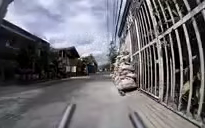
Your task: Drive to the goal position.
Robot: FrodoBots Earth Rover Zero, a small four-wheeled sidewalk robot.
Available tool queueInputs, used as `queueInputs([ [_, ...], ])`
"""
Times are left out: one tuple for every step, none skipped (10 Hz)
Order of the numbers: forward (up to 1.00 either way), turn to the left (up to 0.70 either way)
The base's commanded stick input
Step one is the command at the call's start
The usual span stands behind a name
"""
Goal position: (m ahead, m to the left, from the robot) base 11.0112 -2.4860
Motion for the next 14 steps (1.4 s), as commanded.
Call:
queueInputs([
  [0.70, 0.00],
  [0.70, 0.31],
  [0.70, 0.35],
  [0.70, 0.35],
  [0.70, 0.35],
  [0.70, 0.04],
  [0.70, 0.00],
  [0.70, 0.00],
  [0.70, 0.00],
  [0.70, 0.00],
  [0.70, 0.00],
  [0.70, 0.00],
  [0.70, 0.00],
  [0.70, -0.09],
])
